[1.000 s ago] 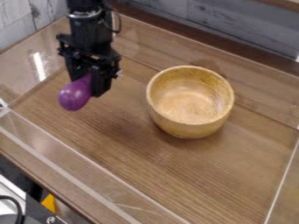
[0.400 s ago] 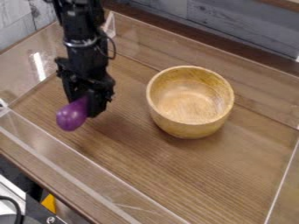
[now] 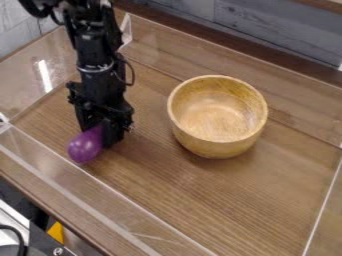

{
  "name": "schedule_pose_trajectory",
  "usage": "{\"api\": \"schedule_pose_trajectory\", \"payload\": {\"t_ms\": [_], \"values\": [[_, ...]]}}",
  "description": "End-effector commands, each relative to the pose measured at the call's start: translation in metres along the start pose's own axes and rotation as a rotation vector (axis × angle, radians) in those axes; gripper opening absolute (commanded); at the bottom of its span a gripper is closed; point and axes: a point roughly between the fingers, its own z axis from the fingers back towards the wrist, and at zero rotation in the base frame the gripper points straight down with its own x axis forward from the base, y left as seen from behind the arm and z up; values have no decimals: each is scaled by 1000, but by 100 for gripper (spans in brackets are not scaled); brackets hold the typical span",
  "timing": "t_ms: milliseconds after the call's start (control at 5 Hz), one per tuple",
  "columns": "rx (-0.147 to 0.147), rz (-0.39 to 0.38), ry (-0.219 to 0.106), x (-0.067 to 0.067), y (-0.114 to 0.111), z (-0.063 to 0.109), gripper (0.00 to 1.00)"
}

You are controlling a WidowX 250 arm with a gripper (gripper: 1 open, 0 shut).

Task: Remove the purple eggplant from inside the brown bowl and put it on the table

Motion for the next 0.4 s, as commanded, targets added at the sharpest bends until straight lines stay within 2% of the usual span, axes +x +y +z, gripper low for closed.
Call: {"api": "schedule_pose_trajectory", "payload": {"t_ms": [0, 200], "values": [[10, -6, -20, 6, 0, 1, 0], [5, -7, -17, 7, -3, -4, 0]]}}
